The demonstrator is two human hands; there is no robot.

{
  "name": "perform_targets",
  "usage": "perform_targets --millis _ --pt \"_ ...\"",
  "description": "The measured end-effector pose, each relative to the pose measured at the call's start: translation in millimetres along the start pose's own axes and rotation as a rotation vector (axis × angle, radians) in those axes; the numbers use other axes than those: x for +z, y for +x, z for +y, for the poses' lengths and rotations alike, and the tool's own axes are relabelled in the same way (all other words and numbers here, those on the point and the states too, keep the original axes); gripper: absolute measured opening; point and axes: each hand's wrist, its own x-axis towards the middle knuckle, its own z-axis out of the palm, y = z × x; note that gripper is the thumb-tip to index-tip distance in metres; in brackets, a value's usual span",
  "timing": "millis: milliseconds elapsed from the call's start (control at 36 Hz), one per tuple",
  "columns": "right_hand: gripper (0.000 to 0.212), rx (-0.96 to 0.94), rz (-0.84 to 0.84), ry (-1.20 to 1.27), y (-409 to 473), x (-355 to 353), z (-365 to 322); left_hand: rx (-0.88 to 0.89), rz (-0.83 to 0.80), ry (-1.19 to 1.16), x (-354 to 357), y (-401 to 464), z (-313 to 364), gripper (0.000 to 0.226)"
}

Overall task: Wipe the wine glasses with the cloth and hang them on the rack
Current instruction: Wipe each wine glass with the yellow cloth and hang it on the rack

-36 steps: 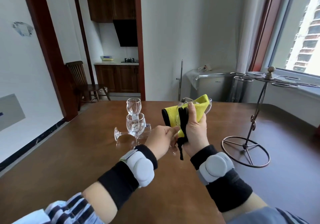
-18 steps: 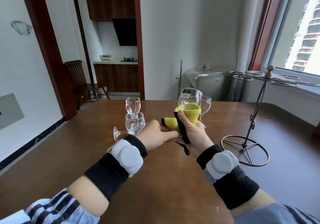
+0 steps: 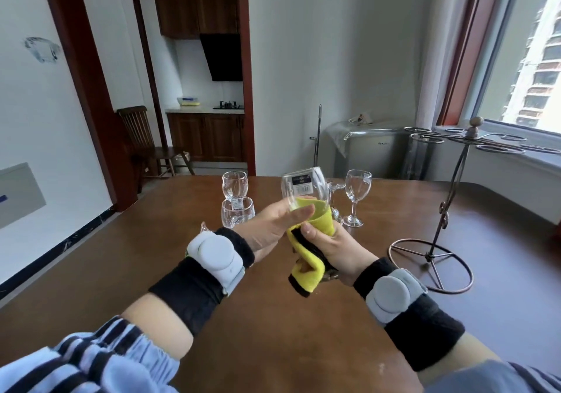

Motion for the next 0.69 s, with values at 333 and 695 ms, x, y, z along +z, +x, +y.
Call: perform_targets --millis 333,695 --pt "0.023 0.0 -0.06 -0.215 -0.9 12.9 -17.0 0.13 0.238 -0.185 8.3 6.2 -8.0 0.061" --pt "0.022 0.019 0.142 -0.28 5.6 30.8 -6.0 0.058 0.452 -0.166 -8.1 12.5 -8.5 0.049"
